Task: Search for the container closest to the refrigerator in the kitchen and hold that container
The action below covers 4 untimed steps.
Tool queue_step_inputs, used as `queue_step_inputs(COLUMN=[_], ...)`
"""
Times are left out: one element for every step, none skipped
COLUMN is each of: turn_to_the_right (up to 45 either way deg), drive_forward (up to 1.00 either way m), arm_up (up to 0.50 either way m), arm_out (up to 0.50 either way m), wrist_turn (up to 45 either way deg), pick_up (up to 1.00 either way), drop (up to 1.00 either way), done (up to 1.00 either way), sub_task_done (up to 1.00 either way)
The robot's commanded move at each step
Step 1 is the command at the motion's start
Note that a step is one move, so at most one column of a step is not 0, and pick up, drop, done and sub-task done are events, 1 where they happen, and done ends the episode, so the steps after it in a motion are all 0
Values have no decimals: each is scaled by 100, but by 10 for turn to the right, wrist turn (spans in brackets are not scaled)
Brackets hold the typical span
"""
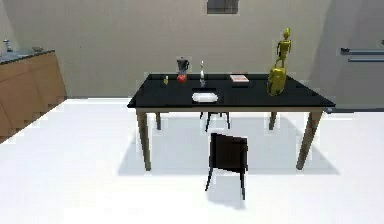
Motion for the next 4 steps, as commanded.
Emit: queue_step_inputs(turn_to_the_right=[450, 60, 0, 0], drive_forward=[0, 0, 100, 100], arm_up=[0, 0, 0, 0], arm_out=[0, 0, 0, 0], wrist_turn=[0, 0, 0, 0], pick_up=[0, 0, 0, 0], drop=[0, 0, 0, 0], done=[0, 0, 0, 0], sub_task_done=[0, 0, 0, 0])
